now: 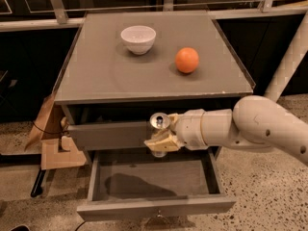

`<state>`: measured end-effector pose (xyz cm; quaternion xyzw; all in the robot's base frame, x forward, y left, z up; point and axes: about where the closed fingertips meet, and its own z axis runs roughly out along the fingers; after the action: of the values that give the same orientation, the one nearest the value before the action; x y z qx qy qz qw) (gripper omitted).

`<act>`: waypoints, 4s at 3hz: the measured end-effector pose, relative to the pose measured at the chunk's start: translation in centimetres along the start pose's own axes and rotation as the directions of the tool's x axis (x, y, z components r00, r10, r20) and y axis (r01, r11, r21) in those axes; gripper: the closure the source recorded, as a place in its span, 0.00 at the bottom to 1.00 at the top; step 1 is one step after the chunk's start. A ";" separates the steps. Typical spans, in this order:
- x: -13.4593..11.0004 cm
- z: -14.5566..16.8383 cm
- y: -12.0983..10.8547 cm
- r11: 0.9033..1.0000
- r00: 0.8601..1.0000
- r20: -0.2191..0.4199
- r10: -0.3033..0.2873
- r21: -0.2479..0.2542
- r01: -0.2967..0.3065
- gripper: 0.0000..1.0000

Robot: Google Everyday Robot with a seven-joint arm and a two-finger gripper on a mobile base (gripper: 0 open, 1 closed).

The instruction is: Place redbull can into middle drawer

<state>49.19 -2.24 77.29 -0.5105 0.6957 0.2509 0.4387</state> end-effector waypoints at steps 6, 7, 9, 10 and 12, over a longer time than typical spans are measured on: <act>26.9 9.4 -2.3 0.998 1.000 0.027 0.014 -0.063 -0.012 1.00; 28.8 11.5 -3.2 0.997 0.998 0.055 -0.029 -0.072 0.032 1.00; 32.2 14.5 -3.8 0.993 0.993 0.092 -0.074 -0.085 0.082 1.00; 33.3 15.3 -3.7 0.992 0.992 0.095 -0.082 -0.088 0.091 1.00; 34.0 15.9 -3.5 0.991 0.992 0.089 -0.087 -0.097 0.096 0.82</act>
Offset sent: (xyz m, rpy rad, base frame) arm 0.0314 -0.0646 -0.2346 -0.0087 0.0905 0.0302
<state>54.95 -7.45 40.37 -0.5523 0.6388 0.2869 0.4524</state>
